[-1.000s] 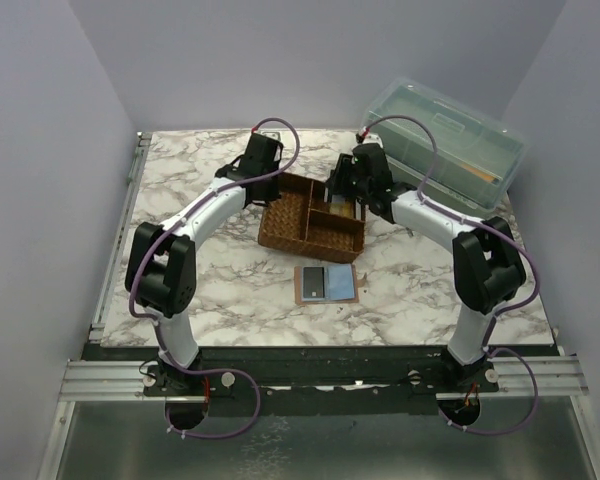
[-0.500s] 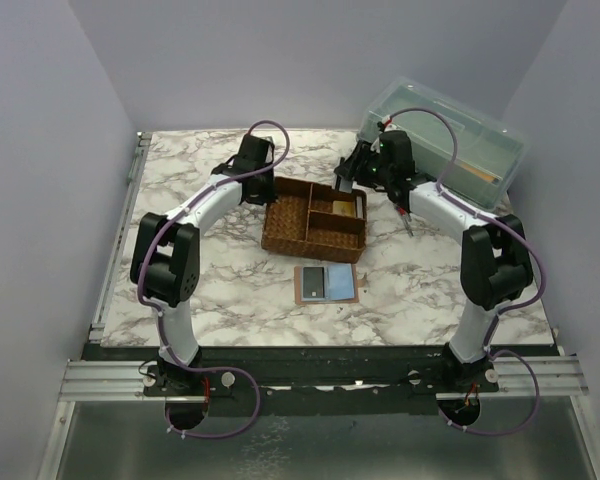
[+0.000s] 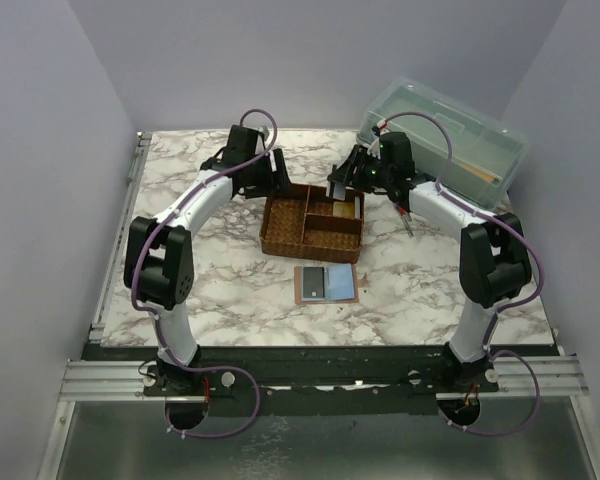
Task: Put the credit cards into the card holder
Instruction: Place the storage box at the center of the board.
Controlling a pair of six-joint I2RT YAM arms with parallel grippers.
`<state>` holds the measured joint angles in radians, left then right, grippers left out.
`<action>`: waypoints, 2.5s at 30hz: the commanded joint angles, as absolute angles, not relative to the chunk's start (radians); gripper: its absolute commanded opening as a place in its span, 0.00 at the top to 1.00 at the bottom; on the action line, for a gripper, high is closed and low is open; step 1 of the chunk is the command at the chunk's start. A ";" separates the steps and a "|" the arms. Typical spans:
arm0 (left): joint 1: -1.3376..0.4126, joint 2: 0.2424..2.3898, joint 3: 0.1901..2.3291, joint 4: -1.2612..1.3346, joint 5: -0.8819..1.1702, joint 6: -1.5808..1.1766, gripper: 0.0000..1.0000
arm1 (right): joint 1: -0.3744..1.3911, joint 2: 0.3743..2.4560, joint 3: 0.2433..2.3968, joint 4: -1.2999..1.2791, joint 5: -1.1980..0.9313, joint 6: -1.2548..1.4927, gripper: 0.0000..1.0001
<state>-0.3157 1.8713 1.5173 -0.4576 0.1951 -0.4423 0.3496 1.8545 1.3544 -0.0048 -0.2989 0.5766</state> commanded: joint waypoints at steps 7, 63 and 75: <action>-0.342 1.812 1.395 0.049 0.802 -0.735 0.23 | 0.351 1.856 1.389 -0.066 -0.378 0.675 1.00; -0.364 1.990 1.357 0.329 0.943 -0.942 1.00 | 0.252 1.848 1.104 0.341 -0.700 0.890 0.73; -0.363 2.030 1.380 0.330 0.932 -0.973 0.96 | 0.261 1.832 1.098 0.263 -0.596 0.823 1.00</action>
